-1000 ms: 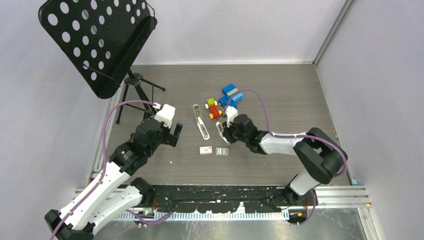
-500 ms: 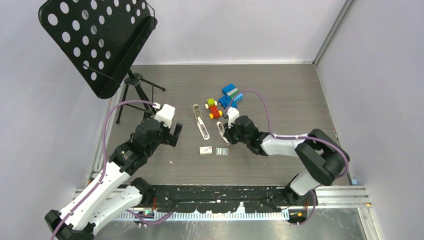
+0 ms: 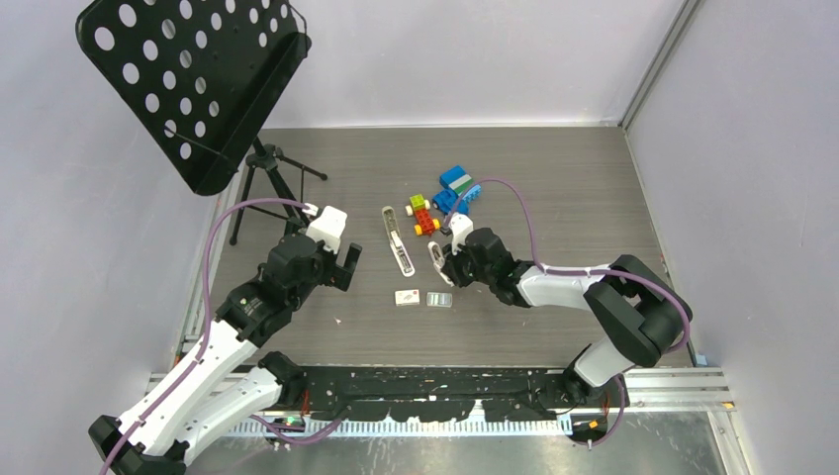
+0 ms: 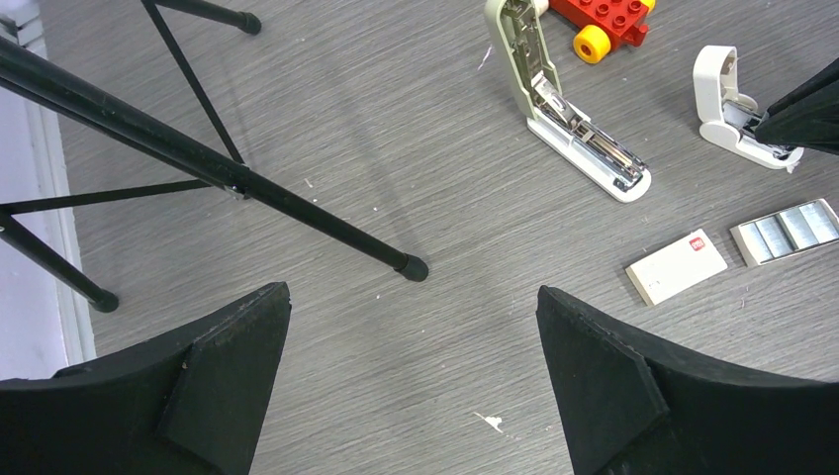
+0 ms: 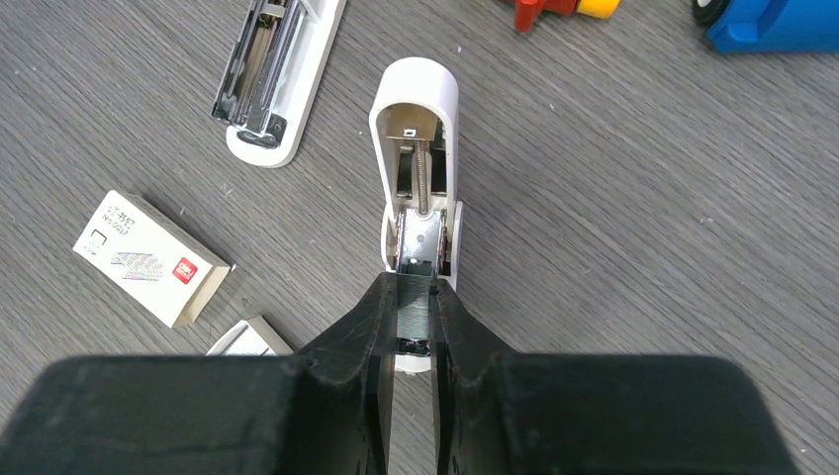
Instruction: Load the staples into the stapler
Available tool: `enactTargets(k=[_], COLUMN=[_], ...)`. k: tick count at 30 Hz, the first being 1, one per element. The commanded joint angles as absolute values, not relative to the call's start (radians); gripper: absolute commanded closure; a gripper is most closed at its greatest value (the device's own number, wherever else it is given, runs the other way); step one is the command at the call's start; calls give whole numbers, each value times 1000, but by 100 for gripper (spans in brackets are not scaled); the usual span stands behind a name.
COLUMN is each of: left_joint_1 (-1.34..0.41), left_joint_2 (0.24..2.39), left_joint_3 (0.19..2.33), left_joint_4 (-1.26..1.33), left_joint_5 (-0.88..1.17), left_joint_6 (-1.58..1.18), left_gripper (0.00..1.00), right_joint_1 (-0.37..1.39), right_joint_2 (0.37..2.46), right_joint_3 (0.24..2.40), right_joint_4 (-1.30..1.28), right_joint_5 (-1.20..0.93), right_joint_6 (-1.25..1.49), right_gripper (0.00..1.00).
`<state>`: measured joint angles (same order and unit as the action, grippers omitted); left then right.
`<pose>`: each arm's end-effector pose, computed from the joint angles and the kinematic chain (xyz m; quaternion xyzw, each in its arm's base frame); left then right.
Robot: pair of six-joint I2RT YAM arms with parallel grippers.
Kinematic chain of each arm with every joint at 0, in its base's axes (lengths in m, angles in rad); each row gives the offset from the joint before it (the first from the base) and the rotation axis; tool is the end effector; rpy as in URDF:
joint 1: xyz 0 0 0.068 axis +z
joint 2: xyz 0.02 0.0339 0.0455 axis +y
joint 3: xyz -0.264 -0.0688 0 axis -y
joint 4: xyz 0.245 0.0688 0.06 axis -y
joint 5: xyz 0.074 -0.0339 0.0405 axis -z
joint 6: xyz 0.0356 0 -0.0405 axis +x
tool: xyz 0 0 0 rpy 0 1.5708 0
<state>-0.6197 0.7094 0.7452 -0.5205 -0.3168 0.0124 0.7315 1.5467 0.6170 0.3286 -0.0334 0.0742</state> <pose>0.1349 -0.0826 0.3040 0.1853 0.8289 -0.0237 0.5273 0.2214 0.2004 0.1550 -0.2929 0.8348 0.1963 0.4229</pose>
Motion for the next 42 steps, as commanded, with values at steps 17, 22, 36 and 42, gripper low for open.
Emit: enactTargets(k=[17, 22, 36, 42], left_joint_1=[-610, -607, -606, -604], left_joint_2=[711, 712, 711, 706], left_joint_3=[753, 753, 753, 756], left_joint_4=[-483, -483, -485, -486], left_joint_5=[-295, -292, -285, -272], left_joint_6=[25, 25, 23, 18], left_gripper=[3, 3, 3, 3], right_joint_1=[731, 730, 724, 724], right_joint_2=[1493, 1467, 1550, 1526], right_joint_3=[645, 631, 686, 667], right_joint_4=[358, 393, 355, 351], right_joint_5=[-41, -24, 76, 38], right_joint_6=[86, 95, 122, 140], right_gripper=[64, 61, 59, 59])
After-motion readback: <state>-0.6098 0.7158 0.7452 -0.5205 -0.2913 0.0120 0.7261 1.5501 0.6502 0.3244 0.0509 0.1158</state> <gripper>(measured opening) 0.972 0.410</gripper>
